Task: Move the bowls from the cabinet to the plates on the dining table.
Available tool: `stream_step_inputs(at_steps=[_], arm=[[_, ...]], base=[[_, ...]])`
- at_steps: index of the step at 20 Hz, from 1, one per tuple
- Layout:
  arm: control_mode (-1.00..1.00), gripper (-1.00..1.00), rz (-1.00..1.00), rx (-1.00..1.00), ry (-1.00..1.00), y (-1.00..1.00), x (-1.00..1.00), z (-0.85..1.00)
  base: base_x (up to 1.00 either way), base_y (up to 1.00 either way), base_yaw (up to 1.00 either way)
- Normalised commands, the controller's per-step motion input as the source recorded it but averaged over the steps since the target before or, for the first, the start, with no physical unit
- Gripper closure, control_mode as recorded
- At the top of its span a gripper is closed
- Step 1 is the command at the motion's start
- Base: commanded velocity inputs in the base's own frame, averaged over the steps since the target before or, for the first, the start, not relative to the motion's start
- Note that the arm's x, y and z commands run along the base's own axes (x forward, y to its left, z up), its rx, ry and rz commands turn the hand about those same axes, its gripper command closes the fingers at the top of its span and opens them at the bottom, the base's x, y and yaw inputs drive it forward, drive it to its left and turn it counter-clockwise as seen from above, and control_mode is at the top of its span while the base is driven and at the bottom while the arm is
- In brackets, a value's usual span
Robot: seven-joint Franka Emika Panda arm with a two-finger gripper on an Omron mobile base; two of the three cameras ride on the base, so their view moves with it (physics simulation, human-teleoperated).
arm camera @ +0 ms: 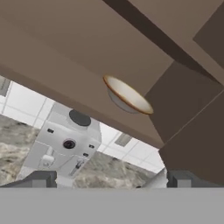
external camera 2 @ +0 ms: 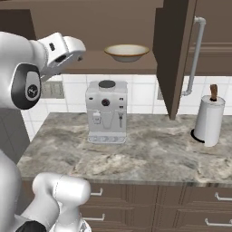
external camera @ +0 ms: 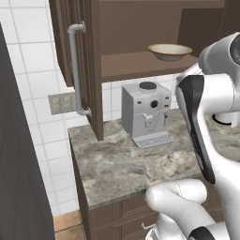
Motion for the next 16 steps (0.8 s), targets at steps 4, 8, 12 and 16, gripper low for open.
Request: stream_step_inputs(at_steps=[4,8,12,16], arm=[[-1.0,-1.0,0.01,-0.08,-0.01,-0.03,0.3,0.0],[-1.0,-1.0,0.01,-0.04,-0.03,-0.04,0.33,-0.01],[-1.0,-1.0,0.01,-0.01,-0.04,-0.06,0.34,-0.06],[-1.0,-1.0,0.01,0.0,-0.03,-0.05,0.35,-0.13]], base=[[0.0,0.0,0.0],[0.0,0.0,0.0],[0.0,0.0,0.0],[0.0,0.0,0.0]])
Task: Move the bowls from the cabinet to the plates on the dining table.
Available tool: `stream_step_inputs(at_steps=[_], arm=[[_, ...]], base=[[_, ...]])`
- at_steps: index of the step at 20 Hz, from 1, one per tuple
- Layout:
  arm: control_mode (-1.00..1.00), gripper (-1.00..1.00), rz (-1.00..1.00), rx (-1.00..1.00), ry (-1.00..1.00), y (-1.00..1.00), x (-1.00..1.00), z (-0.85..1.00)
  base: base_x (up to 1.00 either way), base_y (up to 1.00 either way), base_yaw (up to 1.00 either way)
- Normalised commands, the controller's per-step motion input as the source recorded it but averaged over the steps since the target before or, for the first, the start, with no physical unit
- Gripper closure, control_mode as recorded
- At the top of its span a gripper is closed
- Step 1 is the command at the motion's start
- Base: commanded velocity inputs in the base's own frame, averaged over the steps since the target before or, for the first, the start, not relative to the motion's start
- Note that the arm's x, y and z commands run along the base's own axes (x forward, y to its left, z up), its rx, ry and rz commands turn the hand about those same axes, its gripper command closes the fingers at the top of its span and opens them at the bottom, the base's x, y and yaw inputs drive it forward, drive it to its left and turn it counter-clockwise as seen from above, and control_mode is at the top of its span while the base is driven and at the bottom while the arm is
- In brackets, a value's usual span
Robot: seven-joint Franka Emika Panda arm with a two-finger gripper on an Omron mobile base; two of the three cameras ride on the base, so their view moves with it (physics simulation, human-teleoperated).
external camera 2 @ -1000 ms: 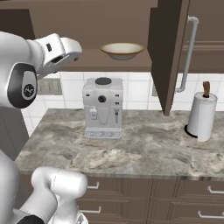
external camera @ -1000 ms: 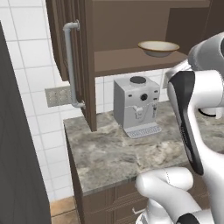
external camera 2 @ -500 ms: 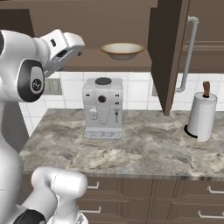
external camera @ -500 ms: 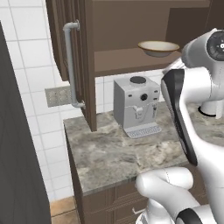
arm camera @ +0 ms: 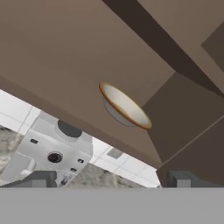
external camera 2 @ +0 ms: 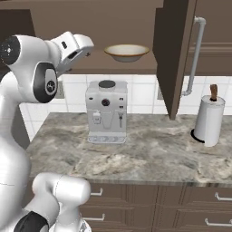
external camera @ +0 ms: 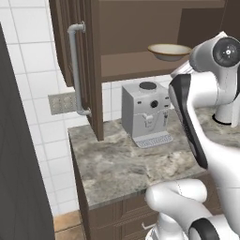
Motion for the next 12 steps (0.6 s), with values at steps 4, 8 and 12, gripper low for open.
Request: stream_step_inputs(at_steps=[4,8,12], arm=[[-1.0,-1.0,0.01,0.0,-0.01,-0.09,0.36,-0.08],[-1.0,-1.0,0.0,0.0,0.0,-0.12,0.38,0.0],[-1.0,-1.0,0.0,0.01,0.1,-0.1,0.41,0.1]], base=[[0.0,0.0,0.0],[0.0,0.0,0.0],[0.0,0.0,0.0]])
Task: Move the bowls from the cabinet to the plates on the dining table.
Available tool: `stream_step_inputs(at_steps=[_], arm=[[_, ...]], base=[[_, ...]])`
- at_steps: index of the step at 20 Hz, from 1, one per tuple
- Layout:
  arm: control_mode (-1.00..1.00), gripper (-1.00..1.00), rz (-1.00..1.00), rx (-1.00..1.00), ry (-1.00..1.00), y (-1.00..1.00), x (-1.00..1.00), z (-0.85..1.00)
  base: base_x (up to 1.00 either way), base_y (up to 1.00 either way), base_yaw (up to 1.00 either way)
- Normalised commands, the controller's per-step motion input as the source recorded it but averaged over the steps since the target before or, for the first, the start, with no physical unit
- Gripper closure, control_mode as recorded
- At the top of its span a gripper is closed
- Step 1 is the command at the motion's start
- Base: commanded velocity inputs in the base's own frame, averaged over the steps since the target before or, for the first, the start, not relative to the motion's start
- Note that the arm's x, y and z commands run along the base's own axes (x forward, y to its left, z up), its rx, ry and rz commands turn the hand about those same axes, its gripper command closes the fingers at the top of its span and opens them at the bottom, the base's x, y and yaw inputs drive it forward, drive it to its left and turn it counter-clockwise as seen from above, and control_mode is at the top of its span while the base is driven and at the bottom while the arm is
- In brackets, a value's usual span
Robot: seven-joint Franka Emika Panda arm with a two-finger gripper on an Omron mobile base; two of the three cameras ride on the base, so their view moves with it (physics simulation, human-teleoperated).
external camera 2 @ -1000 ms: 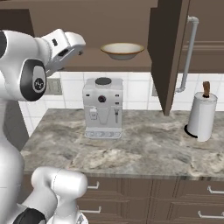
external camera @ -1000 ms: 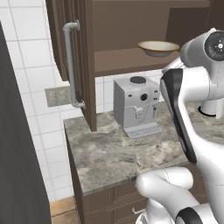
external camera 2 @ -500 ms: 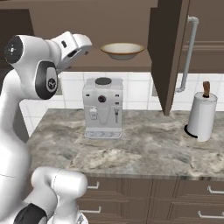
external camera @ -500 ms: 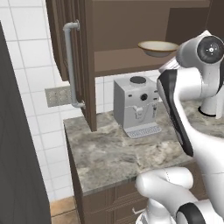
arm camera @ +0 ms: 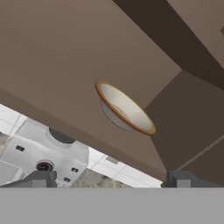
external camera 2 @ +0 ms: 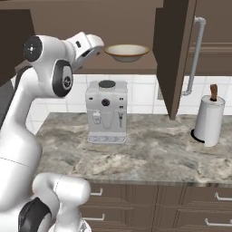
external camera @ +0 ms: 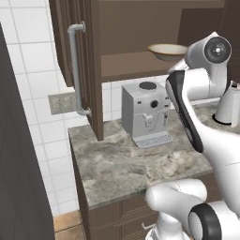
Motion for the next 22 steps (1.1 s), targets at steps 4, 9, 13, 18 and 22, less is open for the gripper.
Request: stream_step_inputs(at_steps=[4,9,13,18,22], arm=[[-1.0,-1.0,0.0,0.0,0.11,-0.1,0.46,0.02],[-1.0,-1.0,0.0,0.0,0.04,-0.1,0.44,0.0],[-1.0,-1.0,0.0,0.0,0.0,-0.13,0.43,-0.09],[-1.0,-1.0,0.0,0.0,0.0,-0.14,0.44,-0.12],[-1.0,-1.0,0.0,0.0,0.0,-0.12,0.42,-0.11]], base=[[0.0,0.0,0.0],[0.0,0.0,0.0],[0.0,0.0,0.0],[0.0,0.0,0.0],[0.0,0.0,0.0]])
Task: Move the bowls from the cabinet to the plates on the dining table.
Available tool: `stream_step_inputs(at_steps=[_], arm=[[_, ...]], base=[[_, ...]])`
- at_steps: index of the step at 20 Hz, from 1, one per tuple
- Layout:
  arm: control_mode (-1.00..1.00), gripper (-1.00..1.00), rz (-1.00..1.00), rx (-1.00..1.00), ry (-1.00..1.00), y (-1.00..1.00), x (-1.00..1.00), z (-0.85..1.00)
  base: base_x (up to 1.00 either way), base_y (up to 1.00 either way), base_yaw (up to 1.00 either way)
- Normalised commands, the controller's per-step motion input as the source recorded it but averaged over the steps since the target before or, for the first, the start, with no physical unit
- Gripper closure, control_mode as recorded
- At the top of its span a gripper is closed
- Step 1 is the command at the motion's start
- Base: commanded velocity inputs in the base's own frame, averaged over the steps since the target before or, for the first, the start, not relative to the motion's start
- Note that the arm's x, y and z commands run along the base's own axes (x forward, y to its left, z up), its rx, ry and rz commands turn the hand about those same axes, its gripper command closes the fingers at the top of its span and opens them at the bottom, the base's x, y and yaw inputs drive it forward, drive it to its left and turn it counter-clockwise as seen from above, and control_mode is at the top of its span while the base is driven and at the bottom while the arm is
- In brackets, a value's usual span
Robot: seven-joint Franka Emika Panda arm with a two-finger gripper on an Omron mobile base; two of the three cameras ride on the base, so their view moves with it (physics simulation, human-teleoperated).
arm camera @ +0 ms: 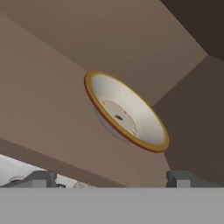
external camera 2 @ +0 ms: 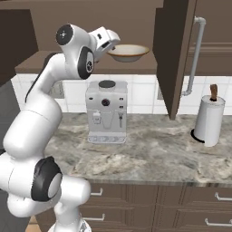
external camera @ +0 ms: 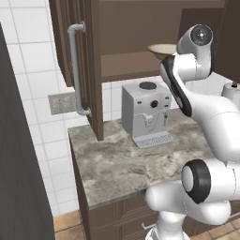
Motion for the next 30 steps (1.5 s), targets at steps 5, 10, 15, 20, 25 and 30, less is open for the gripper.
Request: stream_step_inputs(at_steps=[5,10,15,20,25,30], arm=[[-1.0,-1.0,0.0,0.0,0.02,-0.07,0.43,-0.03],[-1.0,-1.0,0.0,0.0,0.01,-0.03,0.38,-0.06],[-1.0,-1.0,0.01,0.0,0.02,-0.02,0.32,-0.09],[-1.0,-1.0,0.02,0.0,0.01,-0.06,0.25,-0.09],[-1.0,-1.0,0.01,0.0,0.0,-0.05,0.25,-0.04],[-1.0,-1.0,0.01,0.0,0.0,-0.04,0.25,-0.07]], base=[[0.0,0.0,0.0],[0.0,0.0,0.0],[0.0,0.0,0.0],[0.0,0.0,0.0],[0.0,0.0,0.0],[0.0,0.0,0.0]])
